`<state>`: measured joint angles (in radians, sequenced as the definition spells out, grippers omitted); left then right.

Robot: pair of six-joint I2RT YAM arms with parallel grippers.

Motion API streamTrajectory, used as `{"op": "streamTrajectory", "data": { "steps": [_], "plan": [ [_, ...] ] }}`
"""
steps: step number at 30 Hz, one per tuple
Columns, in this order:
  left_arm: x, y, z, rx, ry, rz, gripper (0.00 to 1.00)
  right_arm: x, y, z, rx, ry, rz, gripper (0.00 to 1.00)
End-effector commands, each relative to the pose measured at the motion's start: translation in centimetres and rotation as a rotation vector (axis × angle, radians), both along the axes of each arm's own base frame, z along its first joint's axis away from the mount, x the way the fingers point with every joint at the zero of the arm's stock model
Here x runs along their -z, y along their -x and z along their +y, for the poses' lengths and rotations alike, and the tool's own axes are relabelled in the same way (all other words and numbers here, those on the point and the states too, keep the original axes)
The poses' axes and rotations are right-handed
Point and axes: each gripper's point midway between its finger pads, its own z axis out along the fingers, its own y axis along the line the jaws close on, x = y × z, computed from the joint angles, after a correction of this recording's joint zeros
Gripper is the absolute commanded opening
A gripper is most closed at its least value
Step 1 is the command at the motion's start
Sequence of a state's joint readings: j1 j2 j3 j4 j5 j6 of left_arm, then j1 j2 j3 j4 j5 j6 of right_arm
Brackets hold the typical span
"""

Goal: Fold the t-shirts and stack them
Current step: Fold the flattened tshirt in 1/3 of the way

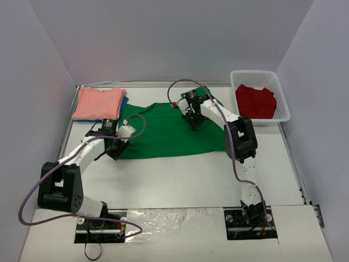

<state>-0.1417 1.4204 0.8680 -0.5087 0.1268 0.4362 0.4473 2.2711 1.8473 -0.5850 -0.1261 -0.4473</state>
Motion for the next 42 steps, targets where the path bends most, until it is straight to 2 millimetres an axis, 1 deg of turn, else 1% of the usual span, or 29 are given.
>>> {"op": "streamTrajectory", "data": {
  "steps": [1, 4, 6, 7, 8, 10, 11, 13, 14, 15, 16, 18, 19, 21, 22, 23, 24, 25, 26, 27, 28, 29, 32, 33, 35, 38, 40, 41, 42],
  "plan": [
    [0.0, -0.2, 0.1, -0.013, 0.003, -0.002, 0.41, 0.4, 0.3, 0.2, -0.016, 0.019, 0.020, 0.00],
    [0.0, -0.2, 0.2, -0.015, -0.002, 0.004, 0.41, 1.0, 0.4, 0.1, -0.017, 0.031, 0.030, 0.00],
    [0.1, -0.1, 0.2, -0.013, -0.002, 0.005, 0.41, 0.5, 0.4, 0.0, -0.017, 0.031, 0.019, 0.00],
    [0.0, -0.2, 0.2, -0.013, -0.002, 0.003, 0.41, 0.1, 0.3, -0.1, -0.016, 0.035, 0.009, 0.00],
    [0.0, -0.1, 0.2, -0.008, 0.001, 0.002, 0.41, -1.3, 0.1, -0.1, -0.014, 0.029, -0.020, 0.00],
    [-0.1, -0.2, -0.1, 0.000, 0.013, -0.002, 0.41, -2.8, 0.0, -0.6, -0.010, 0.038, -0.055, 0.02],
    [-0.2, -0.1, -0.1, 0.003, 0.013, -0.001, 0.41, -4.8, -0.2, -1.0, -0.002, 0.044, -0.099, 0.18],
    [-0.2, -0.1, -0.4, 0.015, 0.027, 0.004, 0.41, -6.1, 0.2, -1.8, 0.003, 0.057, -0.123, 0.23],
    [-0.2, 0.0, -0.5, 0.027, 0.031, 0.007, 0.41, -8.1, 0.3, -2.5, 0.017, 0.055, -0.164, 0.30],
    [-0.1, 0.1, -0.6, 0.036, 0.032, 0.014, 0.41, -8.7, 0.6, -2.9, 0.023, 0.056, -0.173, 0.36],
    [-0.1, 0.1, -0.8, 0.046, 0.039, 0.015, 0.41, -9.8, 1.2, -4.0, 0.038, 0.068, -0.193, 0.40],
    [-0.1, 0.0, -0.9, 0.058, 0.038, 0.014, 0.41, -10.8, 2.0, -5.5, 0.065, 0.082, -0.208, 0.42],
    [-0.1, 0.2, -1.0, 0.075, 0.042, 0.021, 0.41, -11.4, 3.2, -6.4, 0.079, 0.078, -0.209, 0.43],
    [-0.1, 0.2, -1.2, 0.093, 0.045, 0.024, 0.41, -11.7, 4.4, -7.9, 0.101, 0.068, -0.196, 0.44],
    [0.0, 0.2, -1.2, 0.102, 0.039, 0.028, 0.41, -11.8, 5.7, -8.7, 0.114, 0.069, -0.191, 0.45],
    [0.4, 0.2, -1.1, 0.104, 0.032, 0.037, 0.41, -11.7, 6.2, -9.7, 0.133, 0.067, -0.182, 0.45],
    [0.6, 0.1, -1.0, 0.105, 0.025, 0.038, 0.42, -12.4, 7.0, -10.3, 0.143, 0.060, -0.195, 0.45],
    [0.8, 0.0, -0.9, 0.111, 0.017, 0.041, 0.42, -12.2, 7.6, -10.9, 0.156, 0.064, -0.186, 0.46],
    [1.2, -0.1, -0.7, 0.113, 0.003, 0.054, 0.42, -11.1, 8.7, -11.6, 0.170, 0.055, -0.147, 0.46],
    [1.5, -0.2, -0.6, 0.116, -0.004, 0.060, 0.42, -10.9, 9.4, -11.7, 0.171, 0.041, -0.136, 0.46],
    [1.7, -0.3, -0.5, 0.119, -0.010, 0.062, 0.42, -11.4, 9.9, -12.2, 0.179, 0.040, -0.150, 0.46],
    [2.1, -0.3, -0.2, 0.117, -0.025, 0.075, 0.42, -10.8, 10.8, -12.6, 0.186, 0.047, -0.133, 0.46],
    [2.6, -0.6, 0.2, 0.123, -0.050, 0.085, 0.42, -11.1, 11.9, -13.4, 0.210, 0.040, -0.145, 0.46],
    [2.7, -0.8, 0.4, 0.122, -0.058, 0.078, 0.42, -10.7, 12.4, -13.6, 0.214, 0.042, -0.131, 0.46],
    [2.9, -1.0, 0.5, 0.130, -0.062, 0.083, 0.42, -11.1, 12.9, -13.8, 0.224, 0.035, -0.145, 0.46],
    [3.0, -1.2, 0.3, 0.139, -0.055, 0.086, 0.41, -10.8, 13.8, -14.0, 0.225, 0.037, -0.131, 0.47],
    [3.0, -1.2, 0.1, 0.145, -0.045, 0.091, 0.35, -10.3, 14.7, -14.6, 0.223, 0.058, -0.109, 0.48],
    [3.1, -1.1, 0.0, 0.148, -0.042, 0.097, 0.21, -10.0, 14.9, -15.0, 0.227, 0.074, -0.105, 0.48],
    [3.1, -1.0, -0.1, 0.153, -0.036, 0.102, 0.13, -9.2, 15.6, -15.3, 0.225, 0.087, -0.082, 0.51]
  ]
}}
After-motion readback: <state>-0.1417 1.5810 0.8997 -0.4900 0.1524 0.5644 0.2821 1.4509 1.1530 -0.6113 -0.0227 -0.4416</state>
